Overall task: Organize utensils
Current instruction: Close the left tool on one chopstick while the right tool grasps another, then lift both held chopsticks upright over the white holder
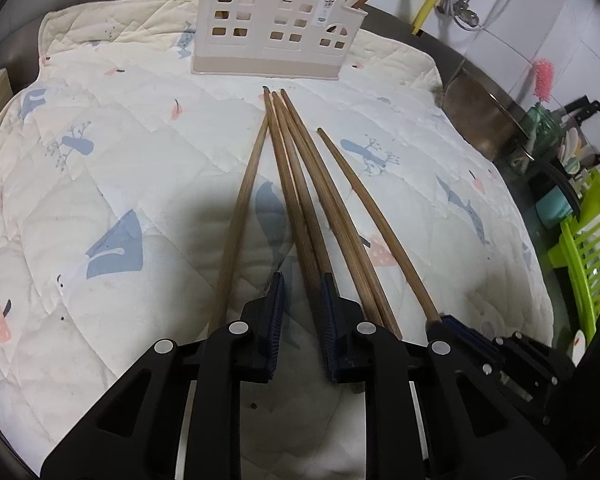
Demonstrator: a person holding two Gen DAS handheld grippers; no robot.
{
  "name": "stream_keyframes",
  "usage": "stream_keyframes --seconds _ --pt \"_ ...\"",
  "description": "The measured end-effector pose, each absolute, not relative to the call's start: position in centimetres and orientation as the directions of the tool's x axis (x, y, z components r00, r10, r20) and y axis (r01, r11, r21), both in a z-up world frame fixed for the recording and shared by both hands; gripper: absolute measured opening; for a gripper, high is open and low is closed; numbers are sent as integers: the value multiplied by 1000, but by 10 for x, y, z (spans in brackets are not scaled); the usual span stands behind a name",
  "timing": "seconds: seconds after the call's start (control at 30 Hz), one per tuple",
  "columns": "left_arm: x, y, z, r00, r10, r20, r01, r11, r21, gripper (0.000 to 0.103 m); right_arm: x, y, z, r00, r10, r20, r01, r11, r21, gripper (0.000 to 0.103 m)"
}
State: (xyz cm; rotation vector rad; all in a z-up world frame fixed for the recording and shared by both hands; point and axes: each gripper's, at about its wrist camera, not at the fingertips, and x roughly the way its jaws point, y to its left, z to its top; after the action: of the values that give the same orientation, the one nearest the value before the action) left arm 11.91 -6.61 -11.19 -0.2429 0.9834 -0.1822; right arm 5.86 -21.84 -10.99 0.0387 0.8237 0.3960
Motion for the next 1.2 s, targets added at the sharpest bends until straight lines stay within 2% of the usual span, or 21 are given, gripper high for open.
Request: stream_keyframes --seconds 0.3,0.47,0.73,0.97,1.2 --pt "131 -77 -115 546 -196 -815 7 973 -230 9 58 -219 -111 614 359 -702 -329 926 186 6" --pt "131 -79 -114 562 -172 -809 9 979 -202 9 57 -219 -112 614 362 -701 -327 926 191 7" --pt "129 -72 -112 565 -205 -799 22 972 -234 8 58 -216 -112 627 358 -692 -329 927 180 7" --pt "114 -58 -89 602 -211 -771 55 973 -224 7 53 -220 -97 657 354 -665 -332 929 165 7" --pt "106 -41 -51 669 -239 -704 93 966 -241 5 58 -220 -52 728 359 -585 -360 925 119 7"
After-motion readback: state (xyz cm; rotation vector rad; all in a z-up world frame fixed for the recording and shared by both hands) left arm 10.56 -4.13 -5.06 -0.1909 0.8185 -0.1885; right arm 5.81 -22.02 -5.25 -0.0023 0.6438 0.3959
